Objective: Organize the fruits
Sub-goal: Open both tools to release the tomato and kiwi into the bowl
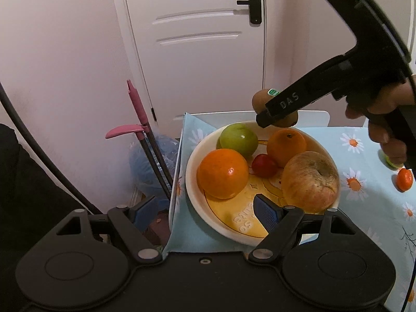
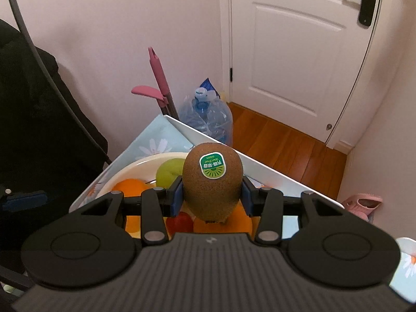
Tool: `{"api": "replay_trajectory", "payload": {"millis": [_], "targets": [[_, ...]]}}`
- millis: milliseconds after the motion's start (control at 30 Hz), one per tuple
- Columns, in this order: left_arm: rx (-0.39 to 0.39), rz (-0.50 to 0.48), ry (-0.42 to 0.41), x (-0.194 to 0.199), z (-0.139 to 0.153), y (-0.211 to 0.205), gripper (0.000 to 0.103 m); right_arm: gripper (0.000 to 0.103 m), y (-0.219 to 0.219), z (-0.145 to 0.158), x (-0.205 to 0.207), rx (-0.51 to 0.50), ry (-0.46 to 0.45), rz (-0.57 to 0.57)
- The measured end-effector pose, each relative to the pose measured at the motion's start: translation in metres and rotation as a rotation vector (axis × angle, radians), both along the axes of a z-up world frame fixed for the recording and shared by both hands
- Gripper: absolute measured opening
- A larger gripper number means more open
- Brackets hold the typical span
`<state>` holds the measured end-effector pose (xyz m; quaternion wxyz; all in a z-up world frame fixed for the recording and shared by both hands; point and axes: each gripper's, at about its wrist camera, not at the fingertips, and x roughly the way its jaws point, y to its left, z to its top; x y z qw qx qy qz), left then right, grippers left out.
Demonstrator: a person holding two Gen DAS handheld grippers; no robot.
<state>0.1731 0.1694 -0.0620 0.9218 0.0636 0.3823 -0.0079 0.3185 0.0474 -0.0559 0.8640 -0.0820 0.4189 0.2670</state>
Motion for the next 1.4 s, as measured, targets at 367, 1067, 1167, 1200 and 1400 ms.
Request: {"api": "replay_trajectory", "payload": {"millis": [367,1067,1167,1200,1400], "targets": [[-0.012,-0.007,0.007,0.009,0.000,0.004,0.084,0.083,0.001,-0.009,0.006,-0.006,0.003,-0.010],[-0.020,-0.041,-0.065,-0.012,0.034,-0.009,0.085,0.091,-0.051,0.045,-0.060,0.052,-0.057,-0.143],[-0.027,-0.062,-0.071,-0.016,0.040,-0.014,0.089,0.094,-0.066,0.055,-0.078,0.058,-0.079,-0.188],[-0.025,-0.070,-0.074,-0.018,0.043,-0.017,0.091,0.095,-0.071,0.058,-0.084,0.061,-0.083,-0.202],[-0.032,-0.107,-0.116,-0.034,0.060,-0.039,0.095,0.103,-0.118,0.072,-0.122,0.090,-0.130,-0.288]]}}
